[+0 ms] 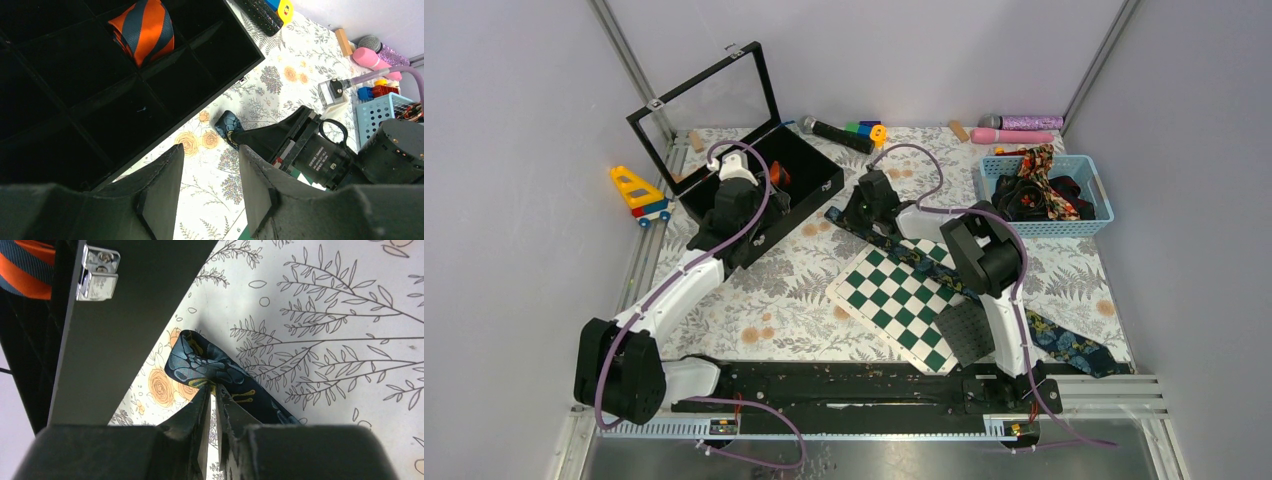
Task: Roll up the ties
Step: Move the tie to the center of the board.
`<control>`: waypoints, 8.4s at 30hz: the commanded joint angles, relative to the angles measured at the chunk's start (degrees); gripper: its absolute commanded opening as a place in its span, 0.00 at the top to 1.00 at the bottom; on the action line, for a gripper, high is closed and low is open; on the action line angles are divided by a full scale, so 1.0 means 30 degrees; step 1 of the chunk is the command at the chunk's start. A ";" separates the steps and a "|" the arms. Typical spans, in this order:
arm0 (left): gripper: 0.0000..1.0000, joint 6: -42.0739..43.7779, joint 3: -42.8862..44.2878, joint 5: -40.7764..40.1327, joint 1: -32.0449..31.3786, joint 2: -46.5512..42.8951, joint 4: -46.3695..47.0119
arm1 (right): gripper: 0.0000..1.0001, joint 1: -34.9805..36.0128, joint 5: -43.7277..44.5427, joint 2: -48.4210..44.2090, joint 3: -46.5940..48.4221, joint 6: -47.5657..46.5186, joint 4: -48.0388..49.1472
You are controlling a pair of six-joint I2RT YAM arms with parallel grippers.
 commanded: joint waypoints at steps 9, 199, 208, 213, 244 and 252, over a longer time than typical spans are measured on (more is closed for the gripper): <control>0.53 -0.0312 -0.0262 -0.0552 0.0013 -0.0553 0.0774 | 0.85 0.0106 0.0474 -0.2071 0.0330 -0.1229 0.0429; 0.76 -0.2985 0.4002 0.1008 -0.1716 1.2570 0.4685 | 0.49 -0.3853 0.0722 -1.9426 -0.8952 -0.4660 -0.9644; 0.81 -0.3322 0.0583 0.0896 -0.2241 0.9432 0.5379 | 0.49 -0.3855 0.0482 -1.9945 -0.9480 -0.4962 -1.0018; 0.81 -0.3868 -0.1491 0.0479 -0.2436 0.6867 0.5400 | 0.48 -0.3853 0.0326 -2.0170 -0.9816 -0.4987 -1.0037; 0.80 -0.5729 -0.6626 -0.0824 -0.3760 -0.5243 -0.0537 | 0.48 -0.3853 -0.0031 -1.9818 -1.0046 -0.5200 -1.0489; 0.80 -0.5533 -0.5570 -0.1122 -0.4311 -0.4283 -0.0486 | 0.44 -0.3935 0.5628 -2.0398 -1.0233 -0.3757 -1.4735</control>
